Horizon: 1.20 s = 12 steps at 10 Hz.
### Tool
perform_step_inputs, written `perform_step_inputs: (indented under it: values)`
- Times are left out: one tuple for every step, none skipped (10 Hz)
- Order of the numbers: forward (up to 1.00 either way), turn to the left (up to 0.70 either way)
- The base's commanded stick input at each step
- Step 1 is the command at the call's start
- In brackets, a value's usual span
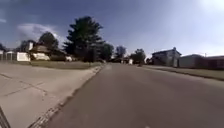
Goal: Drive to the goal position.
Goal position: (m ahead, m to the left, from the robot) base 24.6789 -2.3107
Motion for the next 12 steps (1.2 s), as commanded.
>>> perform_step_inputs:
  values:
    - [1.0,0.0]
    - [1.0,0.0]
    - [1.0,0.0]
    - [1.0,0.0]
    - [1.0,0.0]
    - [1.0,0.0]
    - [1.0,0.0]
    - [1.0,0.0]
    - [1.0,0.0]
    - [1.0,0.01]
    - [1.0,0.13]
    - [1.0,0.4]
